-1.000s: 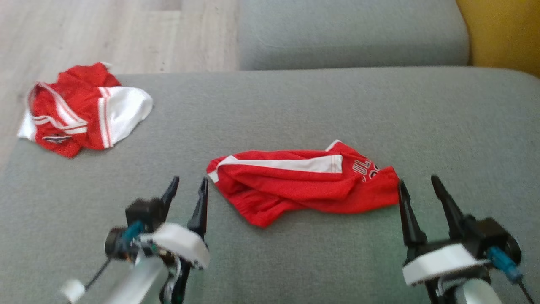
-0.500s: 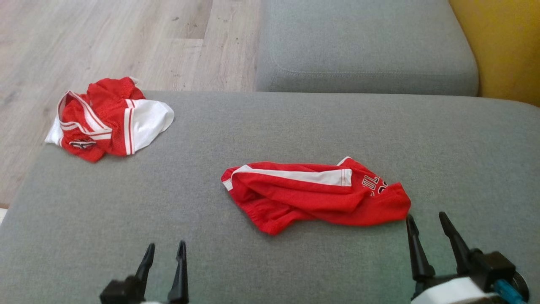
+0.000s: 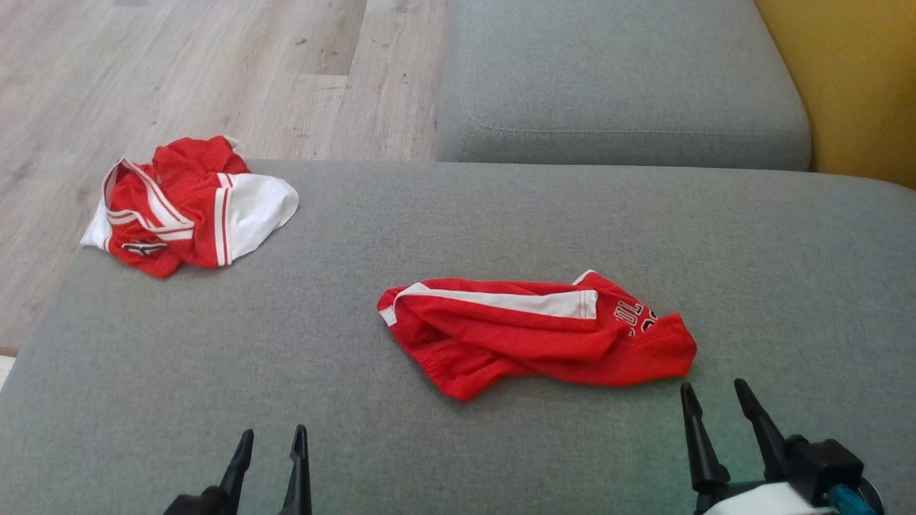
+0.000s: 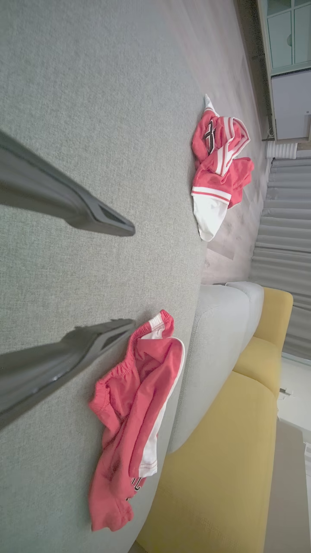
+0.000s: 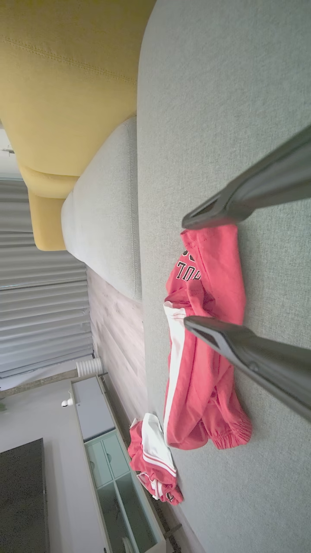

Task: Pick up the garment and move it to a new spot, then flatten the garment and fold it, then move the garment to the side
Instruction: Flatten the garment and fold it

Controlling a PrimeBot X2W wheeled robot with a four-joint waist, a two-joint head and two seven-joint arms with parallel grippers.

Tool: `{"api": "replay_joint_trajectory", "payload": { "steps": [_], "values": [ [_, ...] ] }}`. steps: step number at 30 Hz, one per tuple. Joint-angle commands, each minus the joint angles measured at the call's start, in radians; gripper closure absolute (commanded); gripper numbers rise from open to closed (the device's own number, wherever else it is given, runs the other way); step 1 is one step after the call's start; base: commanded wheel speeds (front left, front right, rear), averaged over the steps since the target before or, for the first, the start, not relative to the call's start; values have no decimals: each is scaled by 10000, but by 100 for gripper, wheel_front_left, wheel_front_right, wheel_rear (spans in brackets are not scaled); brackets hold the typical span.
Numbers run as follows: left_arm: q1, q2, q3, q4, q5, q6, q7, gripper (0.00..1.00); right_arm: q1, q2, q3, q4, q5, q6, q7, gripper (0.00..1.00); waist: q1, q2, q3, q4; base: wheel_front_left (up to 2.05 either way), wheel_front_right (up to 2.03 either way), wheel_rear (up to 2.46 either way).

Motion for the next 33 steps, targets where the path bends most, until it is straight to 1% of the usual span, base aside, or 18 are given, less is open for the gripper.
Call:
{"api": "replay_joint_trajectory", "payload": {
  "steps": [1,12,15,19,24,28,33],
  "values": [
    [-388,184,406,-313,68,101,-85,0,-290,-68,250,-239,17,77,-107,0,0,-1,22,9,0,0,0],
    [-459,231,338,-370,73,180,44,0,-429,-68,164,-122,-80,77,-92,0,0,-1,142,71,0,0,0],
    [-553,227,284,-404,110,188,68,0,-750,-68,139,-81,-172,77,128,0,0,-1,258,161,0,0,0],
    [-691,197,204,-448,182,208,96,0,-1609,-68,124,29,-420,77,827,0,0,-1,414,327,0,0,0],
    [-865,115,87,-512,273,215,113,0,-2777,-68,201,505,-516,77,2175,0,0,-1,658,766,0,0,0],
    [-980,35,27,-528,312,215,105,0,-3516,-68,79,1195,-614,77,2988,0,0,-1,872,1228,0,0,0],
    [-1098,-40,-10,-477,333,192,83,0,-4275,-68,-143,2213,-797,77,3511,0,0,-1,1198,1778,0,0,0]
  ]
}}
